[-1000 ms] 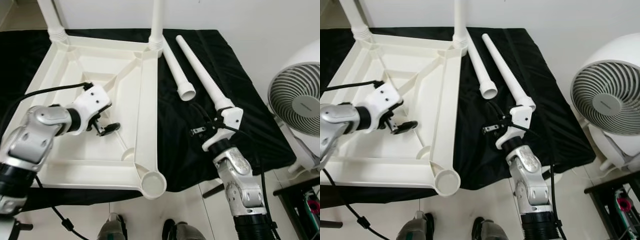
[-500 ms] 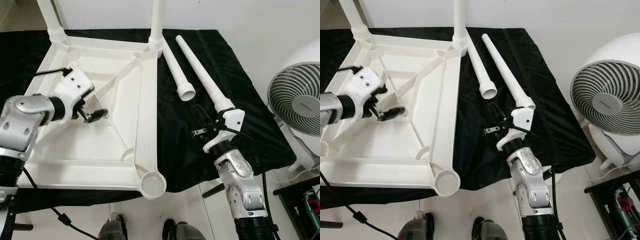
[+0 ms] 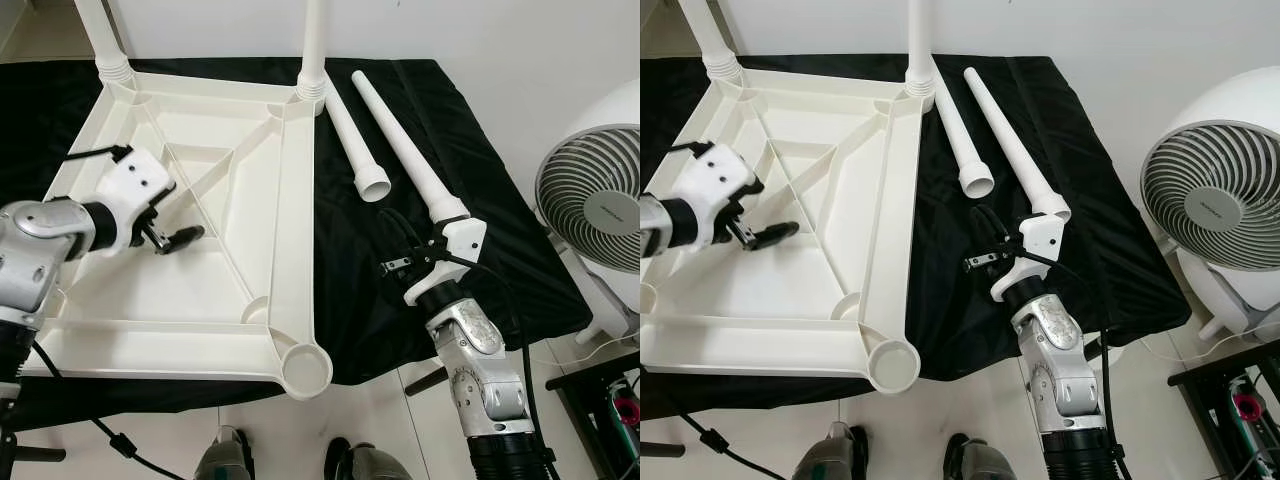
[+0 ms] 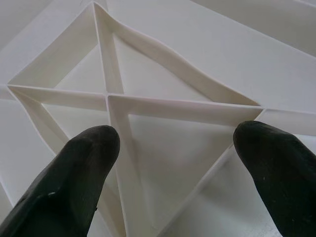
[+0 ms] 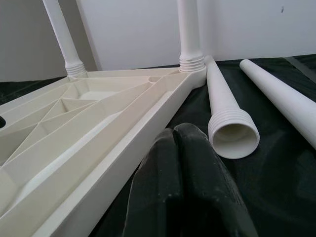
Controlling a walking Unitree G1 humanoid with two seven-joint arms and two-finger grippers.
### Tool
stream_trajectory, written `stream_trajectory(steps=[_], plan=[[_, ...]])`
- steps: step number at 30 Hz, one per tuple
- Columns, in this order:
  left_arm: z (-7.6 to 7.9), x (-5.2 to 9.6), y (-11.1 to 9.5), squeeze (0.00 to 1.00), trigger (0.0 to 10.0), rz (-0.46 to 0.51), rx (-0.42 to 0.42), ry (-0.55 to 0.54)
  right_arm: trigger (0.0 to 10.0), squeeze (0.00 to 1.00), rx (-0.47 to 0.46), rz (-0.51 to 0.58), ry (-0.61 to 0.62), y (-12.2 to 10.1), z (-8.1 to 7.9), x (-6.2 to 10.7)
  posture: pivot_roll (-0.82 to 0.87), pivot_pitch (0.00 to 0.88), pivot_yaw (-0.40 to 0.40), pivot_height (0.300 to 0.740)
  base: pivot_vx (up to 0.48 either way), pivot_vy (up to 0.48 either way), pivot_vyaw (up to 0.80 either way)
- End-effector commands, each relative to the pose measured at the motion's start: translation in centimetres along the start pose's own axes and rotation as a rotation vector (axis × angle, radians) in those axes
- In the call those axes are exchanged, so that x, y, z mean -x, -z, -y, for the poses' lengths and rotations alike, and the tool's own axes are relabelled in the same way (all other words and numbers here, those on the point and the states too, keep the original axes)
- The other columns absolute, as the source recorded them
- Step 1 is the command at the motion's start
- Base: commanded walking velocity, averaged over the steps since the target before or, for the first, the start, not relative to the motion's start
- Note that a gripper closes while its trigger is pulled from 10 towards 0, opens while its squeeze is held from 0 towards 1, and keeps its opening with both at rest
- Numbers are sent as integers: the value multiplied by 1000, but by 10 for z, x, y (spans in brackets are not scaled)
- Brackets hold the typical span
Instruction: Building children table
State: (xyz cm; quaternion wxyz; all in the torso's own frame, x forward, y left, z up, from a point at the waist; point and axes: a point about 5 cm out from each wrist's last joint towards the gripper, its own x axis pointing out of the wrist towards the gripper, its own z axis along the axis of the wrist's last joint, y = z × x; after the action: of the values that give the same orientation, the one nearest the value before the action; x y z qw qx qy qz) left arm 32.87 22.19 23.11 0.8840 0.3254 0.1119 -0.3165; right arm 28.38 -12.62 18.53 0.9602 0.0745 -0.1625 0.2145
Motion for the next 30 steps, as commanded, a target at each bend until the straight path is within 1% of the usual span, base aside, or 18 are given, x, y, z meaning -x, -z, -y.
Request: stream_trajectory(steps=[1,6,11,13,17,18,20,21,24,27,30], plan=[[13,-1,5,0,10000,-24,-23,172,10000,0,0,-18,-5,3,1,1,130,171,-56,740,0,0,0],[18,-6,13,0,10000,-47,-49,191,10000,0,1,-17,-8,3,0,1,127,167,-53,740,0,0,0],[19,-7,15,0,10000,-55,-52,200,10000,0,0,-17,-8,3,0,1,127,165,-53,740,0,0,0],[19,-7,17,0,10000,-57,-55,209,10000,0,0,-17,-8,3,0,1,125,164,-52,740,0,0,0],[23,-1,19,0,10000,-60,-58,262,10000,0,1,-16,-6,3,0,2,124,164,-50,740,0,0,0],[25,0,20,0,10000,-60,-70,282,10000,0,1,-17,-5,3,0,2,126,164,-48,740,0,0,0],[26,0,22,0,10000,-68,-78,285,10000,0,-1,-17,-5,3,0,2,128,165,-49,740,0,0,0],[26,-1,23,0,10000,-74,-85,284,10000,0,-3,-18,-5,3,0,2,128,165,-49,740,0,0,0],[24,-6,26,0,10000,-92,-50,244,10000,0,-2,-18,-10,3,-1,1,130,168,-49,740,0,0,0],[23,-12,28,0,10000,-113,-48,223,10000,0,-2,-18,-9,3,-1,1,130,171,-51,740,0,0,0],[22,-14,29,0,10000,-117,-50,208,10000,0,-2,-18,-8,3,-1,1,128,173,-49,740,0,0,0]])
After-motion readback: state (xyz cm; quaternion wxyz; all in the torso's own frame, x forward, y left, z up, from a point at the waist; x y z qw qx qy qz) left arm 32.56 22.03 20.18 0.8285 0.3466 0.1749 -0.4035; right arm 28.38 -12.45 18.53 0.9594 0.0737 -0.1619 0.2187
